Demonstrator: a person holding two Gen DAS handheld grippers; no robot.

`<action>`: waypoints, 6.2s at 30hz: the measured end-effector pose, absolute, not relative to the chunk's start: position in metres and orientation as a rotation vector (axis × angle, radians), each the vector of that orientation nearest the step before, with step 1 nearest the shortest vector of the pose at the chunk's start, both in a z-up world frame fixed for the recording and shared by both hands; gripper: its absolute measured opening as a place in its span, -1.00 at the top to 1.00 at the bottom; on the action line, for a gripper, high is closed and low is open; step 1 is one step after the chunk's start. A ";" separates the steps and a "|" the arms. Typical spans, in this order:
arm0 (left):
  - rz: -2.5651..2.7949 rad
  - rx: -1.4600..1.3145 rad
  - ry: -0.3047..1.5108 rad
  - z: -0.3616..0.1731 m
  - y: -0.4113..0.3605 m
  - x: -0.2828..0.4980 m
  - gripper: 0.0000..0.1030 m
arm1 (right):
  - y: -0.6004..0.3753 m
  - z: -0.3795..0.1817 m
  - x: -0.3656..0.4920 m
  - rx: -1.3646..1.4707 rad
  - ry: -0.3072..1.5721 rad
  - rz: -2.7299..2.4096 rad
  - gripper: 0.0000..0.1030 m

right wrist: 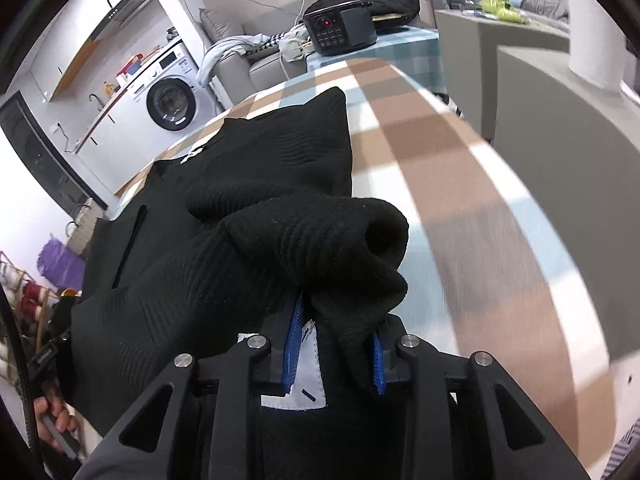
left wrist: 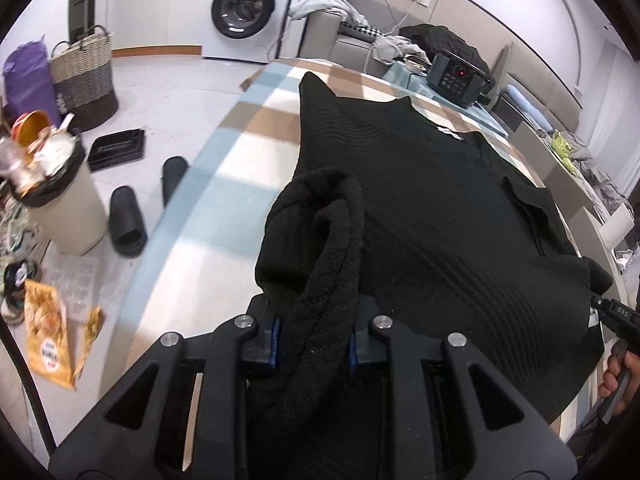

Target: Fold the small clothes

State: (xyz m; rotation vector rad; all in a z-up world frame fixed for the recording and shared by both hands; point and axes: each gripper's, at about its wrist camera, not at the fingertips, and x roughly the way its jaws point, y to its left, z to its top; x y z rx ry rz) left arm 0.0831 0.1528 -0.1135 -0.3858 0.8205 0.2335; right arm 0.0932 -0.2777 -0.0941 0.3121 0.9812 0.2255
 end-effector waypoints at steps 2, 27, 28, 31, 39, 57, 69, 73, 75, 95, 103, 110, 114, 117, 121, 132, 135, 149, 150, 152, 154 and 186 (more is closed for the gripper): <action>0.248 -0.389 0.820 -0.112 0.152 0.067 0.58 | -0.280 -0.093 0.081 0.324 0.985 0.234 0.45; 0.363 -0.462 0.759 -0.092 0.161 -0.057 0.00 | -0.338 -0.092 0.011 0.479 0.904 0.246 -0.05; 0.357 -0.452 0.768 -0.093 0.158 -0.057 0.00 | -0.334 -0.092 0.012 0.459 0.903 0.244 -0.05; 0.342 -0.424 0.774 -0.095 0.145 -0.053 0.15 | -0.324 -0.092 0.013 0.390 0.891 0.259 0.00; 0.316 -0.462 0.652 -0.073 0.144 -0.056 0.94 | -0.329 -0.072 -0.001 0.404 0.742 0.363 0.92; 0.256 -0.487 0.522 -0.010 0.178 0.001 0.94 | -0.327 -0.006 0.045 0.577 0.569 0.410 0.92; 0.329 -0.584 0.649 -0.029 0.240 0.156 0.81 | -0.302 -0.031 0.194 0.654 0.732 0.143 0.85; 0.358 -0.659 0.701 -0.054 0.257 0.155 0.17 | -0.309 -0.059 0.195 0.649 0.847 0.128 0.72; 0.354 -0.685 0.712 -0.060 0.260 0.147 0.10 | -0.316 -0.066 0.181 0.658 0.864 0.143 0.46; 0.289 -0.696 0.772 -0.092 0.188 0.087 0.07 | -0.301 -0.102 0.151 0.857 0.964 0.336 0.06; 0.295 -0.723 0.761 -0.095 0.191 0.081 0.04 | -0.303 -0.097 0.174 0.927 0.882 0.392 -0.08; 0.242 -0.765 0.771 -0.094 0.194 0.087 -0.02 | -0.305 -0.096 0.156 0.899 0.892 0.378 -0.12; 0.229 -0.795 0.769 -0.096 0.199 0.101 -0.02 | -0.299 -0.100 0.148 0.880 0.928 0.377 -0.11; 0.260 -0.817 0.764 -0.098 0.208 0.111 -0.02 | -0.299 -0.101 0.143 0.883 0.933 0.374 -0.11; 0.306 -0.806 0.764 -0.097 0.216 0.118 -0.02 | -0.302 -0.102 0.138 0.886 0.938 0.368 -0.12; 0.311 -0.759 0.745 -0.094 0.224 0.112 -0.02 | -0.312 -0.103 0.177 0.881 0.868 0.264 -0.13; 0.303 -0.758 0.736 -0.093 0.228 0.119 -0.02 | -0.309 -0.102 0.186 0.913 0.859 0.302 -0.12; 0.270 -0.748 0.628 -0.066 0.235 0.148 0.90 | -0.287 -0.067 0.196 0.884 0.845 0.301 0.83; 0.264 -0.743 0.616 -0.058 0.238 0.157 0.90 | -0.285 -0.063 0.202 0.889 0.844 0.294 0.83; 0.257 -0.739 0.589 -0.045 0.243 0.174 0.90 | -0.281 -0.050 0.224 0.911 0.831 0.262 0.84; 0.266 -0.734 0.570 -0.034 0.250 0.194 0.90 | -0.277 -0.042 0.251 0.916 0.816 0.236 0.83; 0.321 -0.374 0.795 -0.094 0.245 0.287 0.85 | -0.216 -0.083 0.346 0.157 0.948 0.014 0.60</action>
